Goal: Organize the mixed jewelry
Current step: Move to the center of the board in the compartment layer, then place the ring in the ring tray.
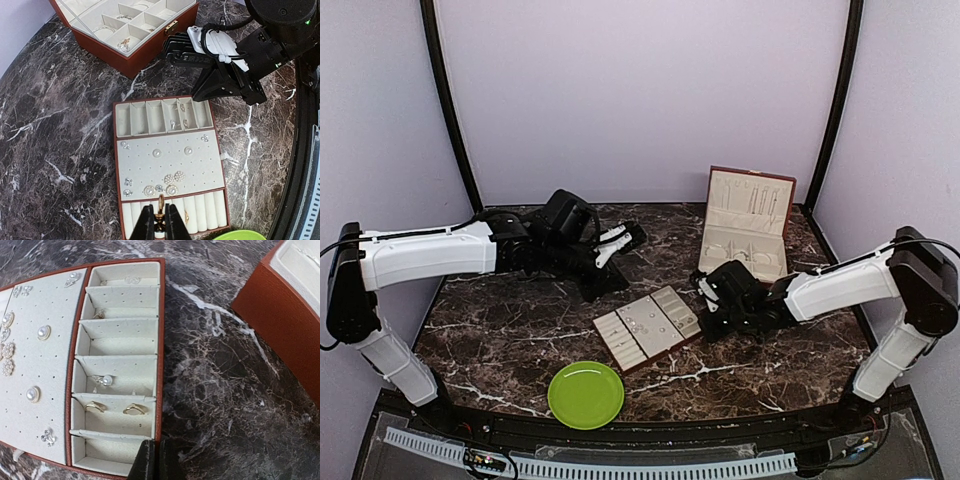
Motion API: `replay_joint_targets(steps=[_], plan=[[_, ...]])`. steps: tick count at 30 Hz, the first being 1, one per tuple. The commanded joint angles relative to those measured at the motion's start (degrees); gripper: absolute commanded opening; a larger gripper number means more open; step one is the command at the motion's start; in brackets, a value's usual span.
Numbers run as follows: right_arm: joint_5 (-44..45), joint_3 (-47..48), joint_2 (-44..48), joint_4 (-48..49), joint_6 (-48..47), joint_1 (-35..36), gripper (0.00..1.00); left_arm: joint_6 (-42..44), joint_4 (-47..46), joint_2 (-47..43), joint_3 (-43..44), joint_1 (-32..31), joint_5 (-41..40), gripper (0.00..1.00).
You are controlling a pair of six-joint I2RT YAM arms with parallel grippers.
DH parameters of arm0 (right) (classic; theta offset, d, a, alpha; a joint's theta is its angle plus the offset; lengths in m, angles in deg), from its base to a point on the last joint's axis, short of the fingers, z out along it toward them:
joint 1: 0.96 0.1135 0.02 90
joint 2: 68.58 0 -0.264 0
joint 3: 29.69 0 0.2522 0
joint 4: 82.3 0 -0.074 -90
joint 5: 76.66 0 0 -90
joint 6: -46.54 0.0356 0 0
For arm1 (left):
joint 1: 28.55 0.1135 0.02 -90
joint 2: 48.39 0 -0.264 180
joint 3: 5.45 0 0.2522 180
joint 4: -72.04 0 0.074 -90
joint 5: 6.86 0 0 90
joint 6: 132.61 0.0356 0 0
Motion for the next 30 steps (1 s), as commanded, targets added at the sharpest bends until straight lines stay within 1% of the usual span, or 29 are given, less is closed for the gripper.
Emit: replay_joint_targets(steps=[1, 4, 8, 10, 14, 18, 21, 25, 30], plan=[[-6.54, -1.09, 2.39, 1.98, -9.53, -0.36, 0.00, 0.60, 0.74, 0.07, -0.34, 0.17, 1.28, 0.00], [-8.01, -1.63, 2.53, 3.63, -12.43, -0.36, 0.00, 0.19, 0.98, 1.13, -0.34, 0.06, 0.68, 0.00], [-7.85, -2.38, 2.80, 5.08, -13.08, -0.44, 0.01, -0.58, 1.37, 2.18, -1.39, -0.64, -1.34, 0.00], [-7.74, -2.91, 3.39, 6.02, -12.33, -0.45, 0.05, -1.42, 2.60, 3.23, -1.56, -1.34, -3.26, 0.00], [-7.46, -4.60, 5.77, 8.25, -10.22, -0.47, 0.16, -5.27, 5.54, 4.07, -3.05, -1.50, -5.22, 0.00], [-7.37, -6.50, 8.41, 9.67, -8.79, -0.53, 0.30, -9.25, 5.48, 2.29, -6.32, -1.51, -4.38, 0.00], [-7.27, -7.53, 10.54, 9.99, -7.75, -0.61, 0.37, -10.86, 5.15, 1.34, -8.35, -1.67, -3.74, 0.00], [-6.78, -9.42, 14.26, 10.97, -5.90, -0.79, 0.42, -10.49, 6.24, 2.58, -9.21, -2.72, -3.57, 0.00], [-4.80, -12.48, 19.71, 11.91, -3.15, -0.88, 0.45, -8.34, 8.37, 5.57, -8.80, -6.07, -8.11, 0.00]])
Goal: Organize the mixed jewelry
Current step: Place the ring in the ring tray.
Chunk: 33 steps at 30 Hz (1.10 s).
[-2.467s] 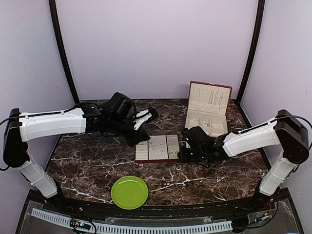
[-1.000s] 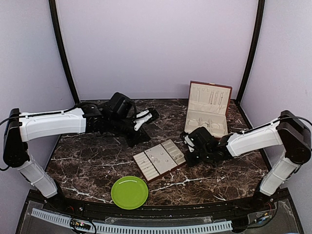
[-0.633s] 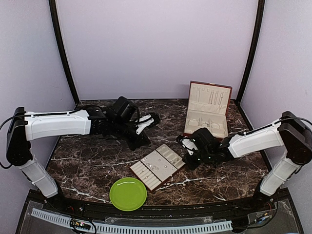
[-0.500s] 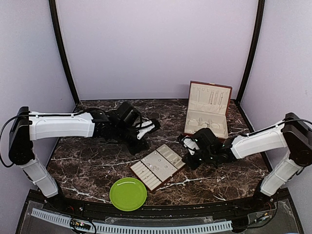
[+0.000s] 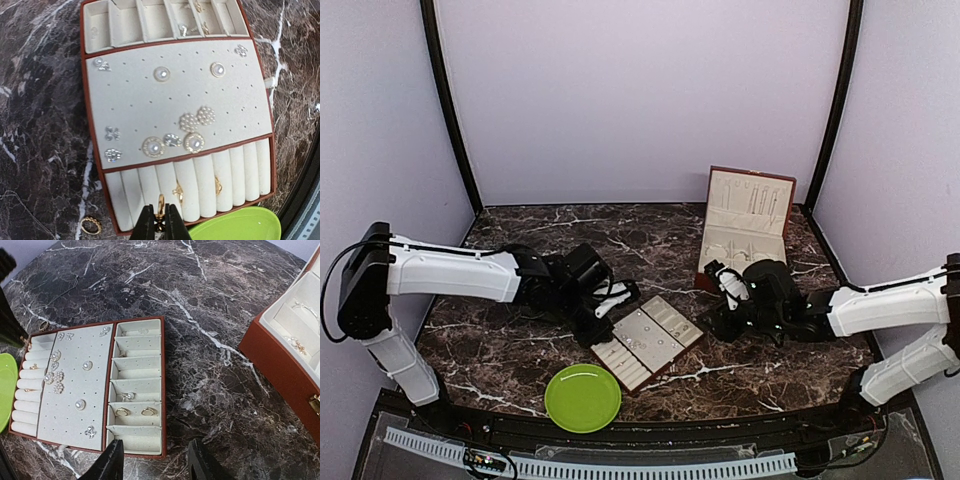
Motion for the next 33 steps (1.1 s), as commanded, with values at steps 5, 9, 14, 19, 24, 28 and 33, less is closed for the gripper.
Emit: replay_joint_targets(steps=[5, 9, 14, 19, 24, 28, 33], plan=[[3.10, -4.53, 7.67, 3.25, 4.50, -0.47, 0.47, 1.35, 3.27, 1.93, -0.34, -2.51, -6.01, 0.00], [3.57, -5.41, 9.57, 2.92, 5.20, -0.56, 0.47, 1.10, 2.68, 1.98, -0.42, -2.63, -7.33, 0.00], [3.86, -5.95, 10.41, 2.79, 5.61, -0.64, 0.47, 1.14, 1.90, 2.34, -0.21, -2.69, -6.62, 0.00], [4.04, -5.99, 10.33, 2.52, 5.66, -0.67, 0.47, 1.13, 1.80, 2.65, -0.53, -2.70, -5.63, 0.00], [4.13, -6.04, 9.88, 2.57, 5.86, -0.73, 0.47, 1.10, 1.51, 2.50, -0.87, -2.83, -5.18, 0.00], [4.11, -5.94, 9.62, 2.70, 5.89, -0.79, 0.47, 1.20, 1.51, 3.02, -0.73, -2.91, -3.29, 0.00], [4.24, -6.00, 9.37, 2.70, 5.85, -0.82, 0.47, 1.24, 1.39, 2.86, -0.88, -2.96, -2.45, 0.00]])
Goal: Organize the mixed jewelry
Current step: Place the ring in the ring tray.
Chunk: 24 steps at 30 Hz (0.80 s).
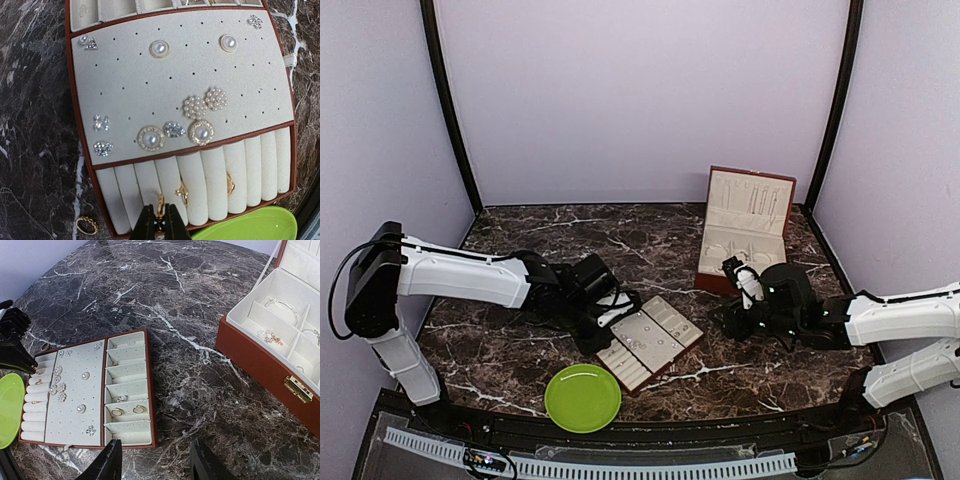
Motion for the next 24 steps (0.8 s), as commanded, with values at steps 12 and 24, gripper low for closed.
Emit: replay_joint_targets(steps=[12, 24], plan=[[1.18, -0.50, -0.21, 1.10, 0.81, -0.37, 0.47, 0.48, 0.17, 1.49, -0.83, -0.30, 0.89, 0.00], [1.18, -0.44, -0.59, 1.41, 1.11, -0.39, 0.47, 0.02, 0.10, 3.73, -0.64, -0.27, 1.09, 0.00]])
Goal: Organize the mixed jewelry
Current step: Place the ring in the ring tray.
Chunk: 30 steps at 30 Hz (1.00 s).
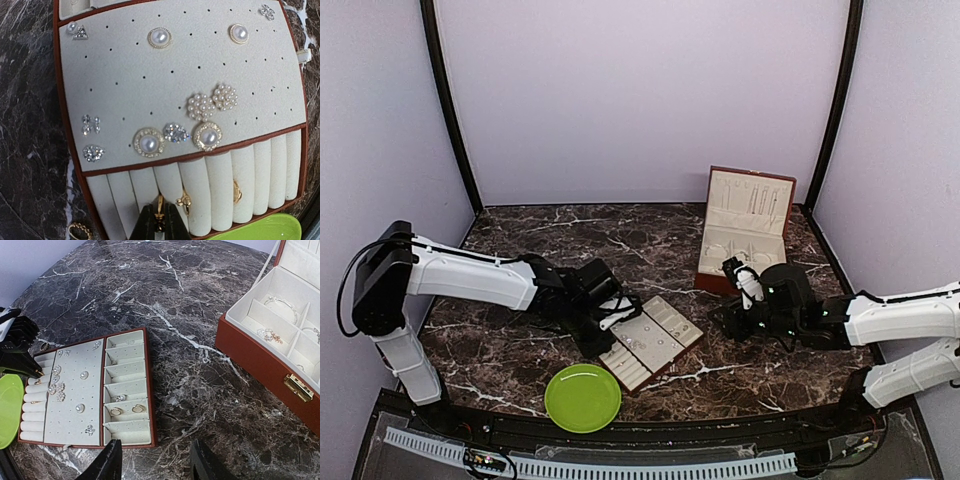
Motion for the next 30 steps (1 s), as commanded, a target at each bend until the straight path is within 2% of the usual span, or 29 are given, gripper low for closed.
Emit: replay_joint_targets(steps=[1, 11, 15, 24, 30], plan=[[1.06, -0.49, -0.25, 1.50, 0.83, -0.37, 0.47, 0.06, 0.96, 1.55, -0.48, -0.32, 0.45, 0.00], [1.52, -0.55, -0.04, 1.57, 1.10, -0.41, 0.47, 0.43, 0.68, 1.18, -0.41, -0.31, 0.03, 0.00], [1.84, -0.38, 0.51, 1.52, 1.26, -0.39, 0.47, 0.61, 0.19, -0.11, -0.42, -0.33, -0.58, 0.08], [2.16, -0.50, 1.40, 1.26, 1.72, -0.43, 0.47, 0.52, -2.01, -4.62, -1.32, -0.36, -3.32, 0.34], [2.16, -0.88, 1.50, 1.61, 2.15, -0.45, 0.47, 0.19, -4.17, -8.88, -3.16, -0.33, -4.33, 0.47]])
